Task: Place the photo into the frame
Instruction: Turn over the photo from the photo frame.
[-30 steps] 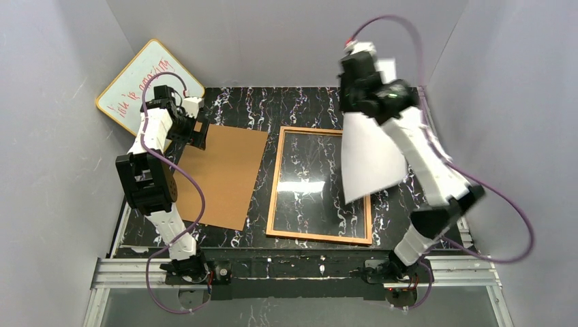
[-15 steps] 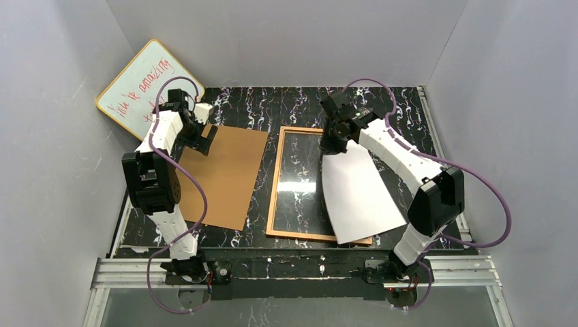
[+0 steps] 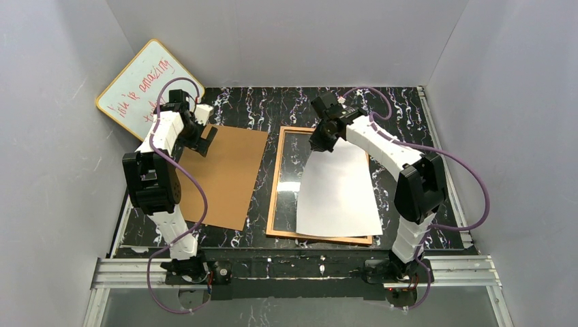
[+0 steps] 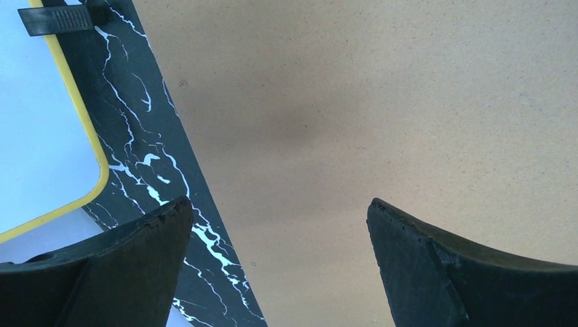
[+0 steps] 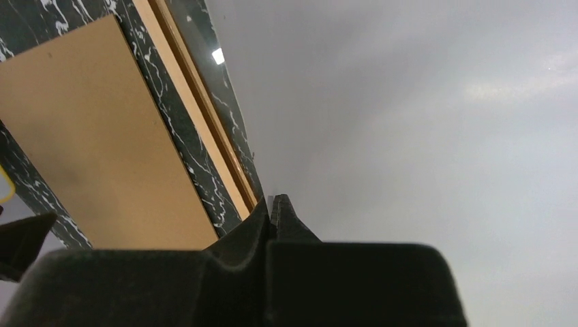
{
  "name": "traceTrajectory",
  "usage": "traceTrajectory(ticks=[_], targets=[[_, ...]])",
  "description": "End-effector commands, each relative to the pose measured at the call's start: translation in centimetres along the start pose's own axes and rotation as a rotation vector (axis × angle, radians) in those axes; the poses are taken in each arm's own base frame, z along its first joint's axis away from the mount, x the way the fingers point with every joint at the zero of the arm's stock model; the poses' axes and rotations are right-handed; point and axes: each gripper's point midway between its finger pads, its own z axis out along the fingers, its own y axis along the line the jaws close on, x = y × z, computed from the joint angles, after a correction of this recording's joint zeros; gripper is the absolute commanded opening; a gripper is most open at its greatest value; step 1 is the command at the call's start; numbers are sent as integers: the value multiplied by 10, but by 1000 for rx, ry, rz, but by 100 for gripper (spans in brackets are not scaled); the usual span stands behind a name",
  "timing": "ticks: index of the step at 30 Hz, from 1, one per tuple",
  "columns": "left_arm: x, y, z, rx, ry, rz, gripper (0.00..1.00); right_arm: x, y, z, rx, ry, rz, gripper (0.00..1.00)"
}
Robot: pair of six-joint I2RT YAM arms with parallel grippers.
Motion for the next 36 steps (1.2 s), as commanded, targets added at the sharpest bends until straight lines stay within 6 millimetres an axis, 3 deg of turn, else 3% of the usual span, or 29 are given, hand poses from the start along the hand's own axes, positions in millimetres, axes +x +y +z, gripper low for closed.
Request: traceTrajectory(ticks=[1, 10, 17, 24, 36], targets=[[-1, 0, -16, -20, -21, 18, 98, -23, 21, -5, -36, -98, 98, 1], [1, 0, -14, -17, -10, 28, 98, -28, 29, 3, -37, -118, 83, 1], [2, -1, -14, -13, -6, 30, 98, -17, 27, 17, -32, -86, 111, 1], [4, -1, -12, -9, 1, 31, 98, -17, 46, 17, -44, -106, 135, 1], [7, -3, -11, -4, 9, 46, 98, -21, 27, 15, 13, -153, 100, 1]])
